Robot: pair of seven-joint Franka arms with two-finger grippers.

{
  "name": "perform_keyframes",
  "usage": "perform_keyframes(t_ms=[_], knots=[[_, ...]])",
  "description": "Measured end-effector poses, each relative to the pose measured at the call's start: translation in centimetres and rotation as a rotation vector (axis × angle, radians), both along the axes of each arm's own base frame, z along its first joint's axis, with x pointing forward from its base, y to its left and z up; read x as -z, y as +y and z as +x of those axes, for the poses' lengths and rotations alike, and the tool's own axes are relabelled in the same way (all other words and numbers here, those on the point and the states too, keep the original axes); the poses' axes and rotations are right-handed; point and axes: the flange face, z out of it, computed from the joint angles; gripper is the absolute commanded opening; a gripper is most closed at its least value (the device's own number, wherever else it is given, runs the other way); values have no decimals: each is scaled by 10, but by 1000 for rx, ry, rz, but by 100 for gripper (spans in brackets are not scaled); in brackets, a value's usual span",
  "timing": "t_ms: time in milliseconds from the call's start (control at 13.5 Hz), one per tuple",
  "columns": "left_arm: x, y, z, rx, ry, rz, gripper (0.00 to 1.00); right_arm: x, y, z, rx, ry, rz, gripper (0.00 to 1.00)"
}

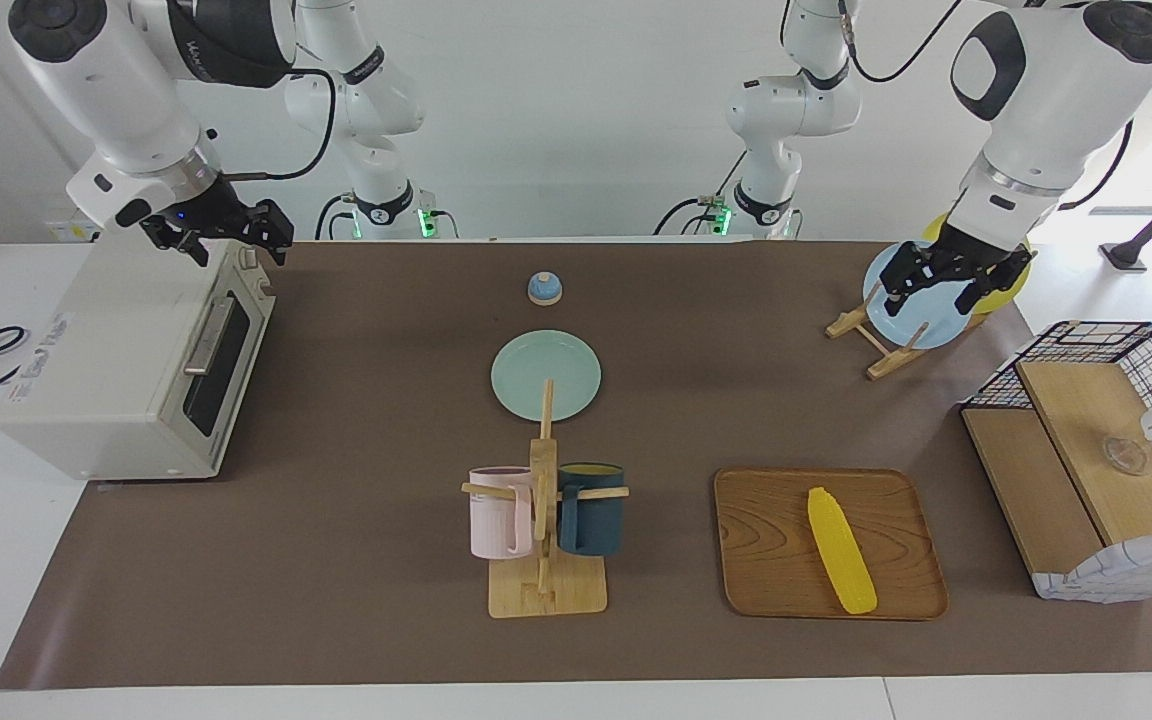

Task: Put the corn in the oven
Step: 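Reach the left gripper to the yellow corn on the wooden tray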

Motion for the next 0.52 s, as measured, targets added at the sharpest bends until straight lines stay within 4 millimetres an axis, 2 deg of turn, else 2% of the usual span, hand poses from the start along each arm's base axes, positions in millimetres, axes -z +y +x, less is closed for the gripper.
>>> perform_keyframes(t_ms=[222, 519], knots=[[43, -20, 29, 26, 20, -3, 100, 0, 0, 0, 0, 0, 0, 100], [122, -41, 92, 45, 30, -13, 100, 0, 0, 0, 0, 0, 0, 100]])
